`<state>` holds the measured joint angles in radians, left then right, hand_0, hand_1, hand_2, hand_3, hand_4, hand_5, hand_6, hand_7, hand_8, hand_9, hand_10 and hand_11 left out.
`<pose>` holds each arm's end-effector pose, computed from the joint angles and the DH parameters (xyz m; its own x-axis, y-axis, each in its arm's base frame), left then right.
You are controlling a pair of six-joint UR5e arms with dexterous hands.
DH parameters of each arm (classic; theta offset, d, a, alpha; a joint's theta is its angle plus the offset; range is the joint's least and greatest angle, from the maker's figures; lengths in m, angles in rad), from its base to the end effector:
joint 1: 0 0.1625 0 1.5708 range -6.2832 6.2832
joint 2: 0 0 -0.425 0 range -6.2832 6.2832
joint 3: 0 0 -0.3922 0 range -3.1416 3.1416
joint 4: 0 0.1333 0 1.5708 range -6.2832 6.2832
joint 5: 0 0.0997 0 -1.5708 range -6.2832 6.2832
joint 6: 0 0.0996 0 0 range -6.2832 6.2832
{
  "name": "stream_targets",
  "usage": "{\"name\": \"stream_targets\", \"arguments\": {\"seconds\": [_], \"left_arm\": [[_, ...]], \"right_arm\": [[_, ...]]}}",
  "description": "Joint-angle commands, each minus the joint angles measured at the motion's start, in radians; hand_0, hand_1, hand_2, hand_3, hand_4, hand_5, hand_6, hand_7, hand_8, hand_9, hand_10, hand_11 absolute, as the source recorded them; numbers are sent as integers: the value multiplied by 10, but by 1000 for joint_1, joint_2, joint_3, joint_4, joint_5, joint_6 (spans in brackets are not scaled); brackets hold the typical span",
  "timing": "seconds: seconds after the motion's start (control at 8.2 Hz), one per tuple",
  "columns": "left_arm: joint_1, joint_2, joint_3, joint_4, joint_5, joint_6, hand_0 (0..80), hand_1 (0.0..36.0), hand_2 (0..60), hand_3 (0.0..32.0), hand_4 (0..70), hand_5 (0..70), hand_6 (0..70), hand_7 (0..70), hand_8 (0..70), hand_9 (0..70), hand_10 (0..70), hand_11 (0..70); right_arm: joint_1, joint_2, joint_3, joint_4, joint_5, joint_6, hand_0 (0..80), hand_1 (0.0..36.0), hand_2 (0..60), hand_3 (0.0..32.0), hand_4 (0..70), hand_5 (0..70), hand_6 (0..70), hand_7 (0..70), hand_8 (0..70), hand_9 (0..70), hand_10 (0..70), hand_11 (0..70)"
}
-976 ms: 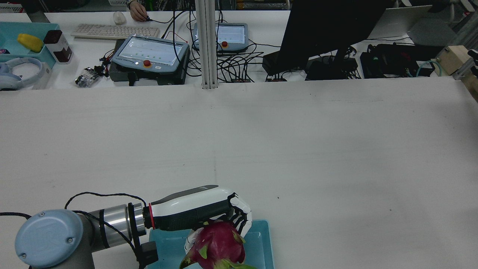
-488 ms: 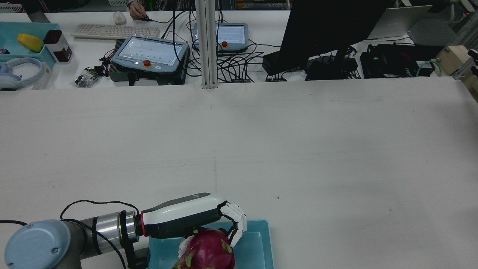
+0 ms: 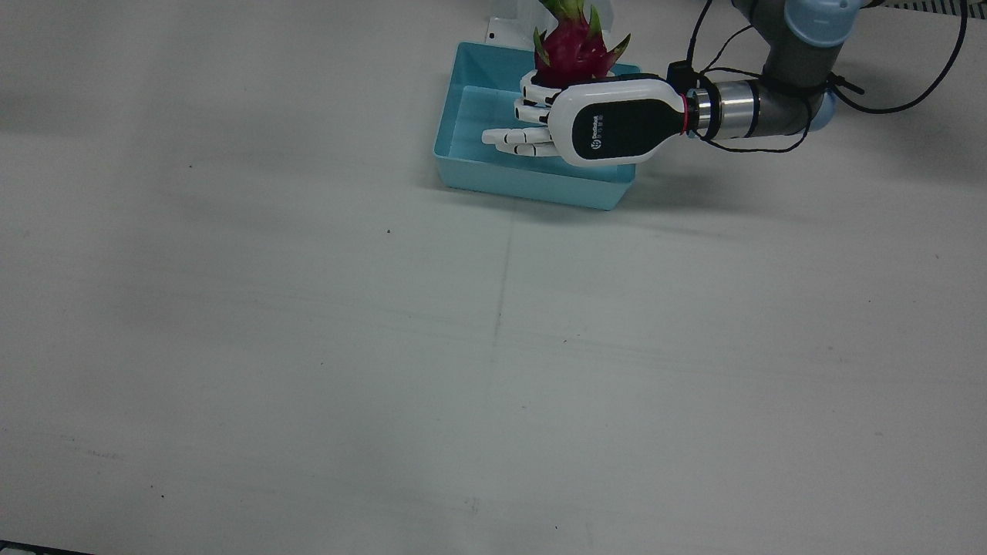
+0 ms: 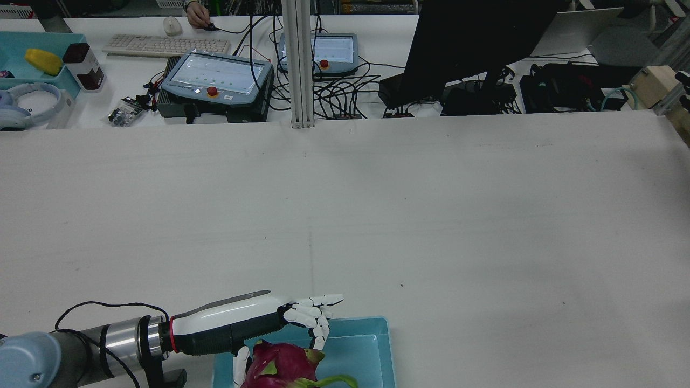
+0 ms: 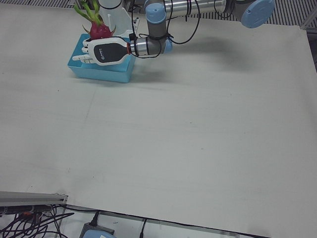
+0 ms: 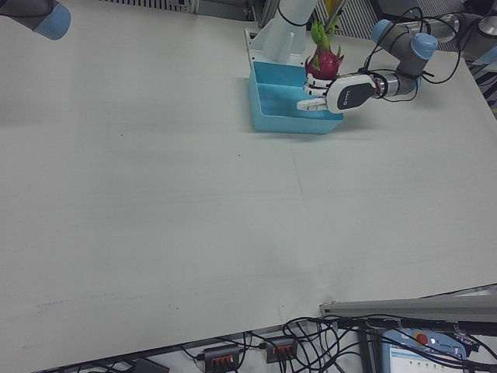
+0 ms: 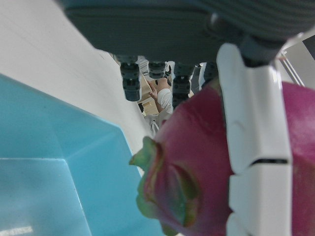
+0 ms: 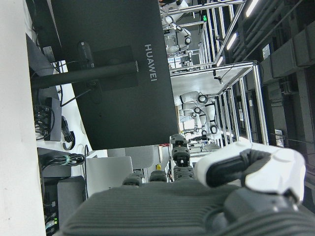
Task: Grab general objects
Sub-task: 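Lower the dragon fruit into the tray and open the left hand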
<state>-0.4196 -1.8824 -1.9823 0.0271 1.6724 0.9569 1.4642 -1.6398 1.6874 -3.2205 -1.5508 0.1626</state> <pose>0.4652 -0.3424 0.3205 -0.6712 -0.3281 -0.6647 -0.0641 0.9190 -0.3889 0.0857 -0.4707 0.6706 -0.9836 0.0803 -0.1612 0.1580 -0.0447 -0.9864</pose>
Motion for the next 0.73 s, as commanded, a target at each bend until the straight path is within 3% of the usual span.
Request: {"name": "stream_targets", "arguments": {"seconds": [0.0, 0.12, 0.24, 0.37, 0.49, 0.61], "left_arm": [[-10, 12, -24, -15, 3, -45, 554, 322, 594, 0, 131, 330, 167, 369, 129, 164, 118, 198], [-19, 25, -29, -15, 3, -75, 546, 310, 576, 0, 115, 330, 149, 344, 116, 141, 109, 184], [-91, 55, -30, -28, 13, -102, 538, 293, 536, 0, 110, 338, 152, 349, 117, 139, 103, 174], [-196, 109, -27, -97, 73, -148, 530, 271, 476, 0, 102, 285, 152, 347, 117, 138, 100, 169], [-311, 167, -17, -177, 102, -217, 528, 266, 458, 0, 97, 238, 147, 339, 114, 134, 99, 167], [-440, 195, -13, -183, 125, -233, 528, 274, 481, 0, 92, 215, 137, 327, 104, 125, 96, 164]], "right_arm": [[1, 0, 0, -1, 0, 0, 0, 0, 0, 0, 0, 0, 0, 0, 0, 0, 0, 0], [1, 0, 0, 1, 0, 0, 0, 0, 0, 0, 0, 0, 0, 0, 0, 0, 0, 0], [1, 0, 0, -1, 0, 0, 0, 0, 0, 0, 0, 0, 0, 0, 0, 0, 0, 0], [1, 0, 0, 1, 0, 0, 0, 0, 0, 0, 0, 0, 0, 0, 0, 0, 0, 0], [-1, 0, 0, -1, 0, 0, 0, 0, 0, 0, 0, 0, 0, 0, 0, 0, 0, 0], [-1, 0, 0, 1, 0, 0, 0, 0, 0, 0, 0, 0, 0, 0, 0, 0, 0, 0]]}}
